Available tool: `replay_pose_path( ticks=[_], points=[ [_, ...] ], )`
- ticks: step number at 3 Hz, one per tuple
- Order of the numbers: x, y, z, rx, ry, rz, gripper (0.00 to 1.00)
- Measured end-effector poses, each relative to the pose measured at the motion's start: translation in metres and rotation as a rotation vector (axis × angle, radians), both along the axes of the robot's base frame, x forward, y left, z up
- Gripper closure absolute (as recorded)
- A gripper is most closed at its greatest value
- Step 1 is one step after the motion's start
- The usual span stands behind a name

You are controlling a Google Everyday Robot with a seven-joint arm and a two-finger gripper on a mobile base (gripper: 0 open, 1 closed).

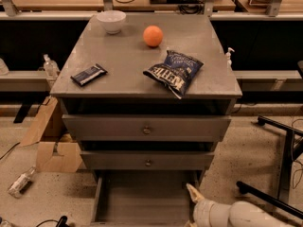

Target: Close bottom drawer

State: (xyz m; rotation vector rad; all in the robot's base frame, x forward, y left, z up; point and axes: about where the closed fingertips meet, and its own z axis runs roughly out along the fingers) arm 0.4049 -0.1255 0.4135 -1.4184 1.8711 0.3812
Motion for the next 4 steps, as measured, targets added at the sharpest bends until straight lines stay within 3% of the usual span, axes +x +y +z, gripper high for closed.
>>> replay_pose_path(
  ticks=[1, 2, 3, 4],
  points=[
    [-0.025, 0.017, -0.068, 0.034, 0.014, 0.014, 0.00],
    [-0.057, 0.029, -0.139, 0.016, 0.054, 0.044, 0.00],
    [-0.100, 0.025, -0.211, -0.055, 0.153, 0.084, 0.02],
    [-0.130, 0.015, -0.246, -0.090, 0.232, 0.098, 0.24]
  ],
)
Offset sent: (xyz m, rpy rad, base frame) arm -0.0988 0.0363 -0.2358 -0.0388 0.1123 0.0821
